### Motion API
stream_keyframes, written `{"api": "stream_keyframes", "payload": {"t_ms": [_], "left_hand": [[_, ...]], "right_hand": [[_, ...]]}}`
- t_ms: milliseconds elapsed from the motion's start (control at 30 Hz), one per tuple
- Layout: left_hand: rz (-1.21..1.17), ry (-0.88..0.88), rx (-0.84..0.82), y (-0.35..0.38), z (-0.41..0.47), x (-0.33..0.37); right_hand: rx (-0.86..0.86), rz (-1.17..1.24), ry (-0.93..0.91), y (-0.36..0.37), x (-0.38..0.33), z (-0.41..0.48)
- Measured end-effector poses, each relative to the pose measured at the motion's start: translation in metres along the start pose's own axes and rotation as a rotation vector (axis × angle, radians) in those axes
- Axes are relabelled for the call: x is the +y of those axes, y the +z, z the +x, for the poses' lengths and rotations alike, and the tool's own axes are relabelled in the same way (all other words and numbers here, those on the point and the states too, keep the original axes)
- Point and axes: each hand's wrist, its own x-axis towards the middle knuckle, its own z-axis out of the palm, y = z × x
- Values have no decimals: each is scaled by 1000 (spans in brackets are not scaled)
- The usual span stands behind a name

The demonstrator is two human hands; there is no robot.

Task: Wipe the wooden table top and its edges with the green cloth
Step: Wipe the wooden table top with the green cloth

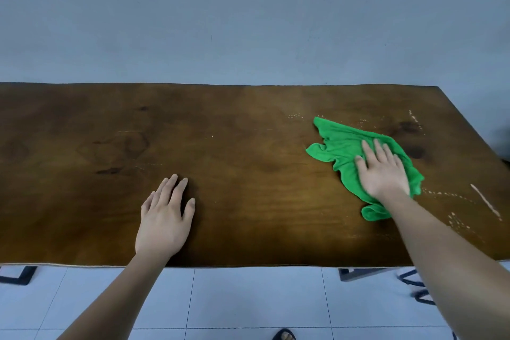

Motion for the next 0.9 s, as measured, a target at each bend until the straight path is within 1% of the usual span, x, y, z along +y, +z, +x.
{"api": "stream_keyframes", "payload": {"t_ms": [67, 133, 200, 267, 367, 500, 600, 700, 767, 833, 900], "left_hand": [[6, -2, -2, -1, 0, 1], [6, -7, -5, -1, -1, 1], [9, -7, -10, -3, 0, 2], [11, -8, -17, -4, 0, 3], [6, -5, -23, -6, -1, 5], [1, 1, -22, -7, -2, 6], [-1, 5, -18, -9, -3, 7], [-5, 4, -14, -10, -3, 9], [2, 3, -25, -10, -2, 8], [6, 2, -34, -10, -2, 7], [7, 2, -40, -10, -1, 7]], "right_hand": [[4, 1, 74, 5, 10, -16], [7, -2, 112, 13, 0, -36], [-5, -9, 98, 21, -22, -60], [-19, -6, 45, 29, -54, -86], [-33, 2, -76, 42, -112, -123], [-56, -2, -327, 58, -186, -167], [-72, 1, -512, 63, -209, -187], [-74, -4, -651, 63, -191, -191], [-65, 6, -670, 62, -163, -188], [-42, 14, -589, 60, -124, -182], [-14, 13, -458, 54, -81, -174]]}}
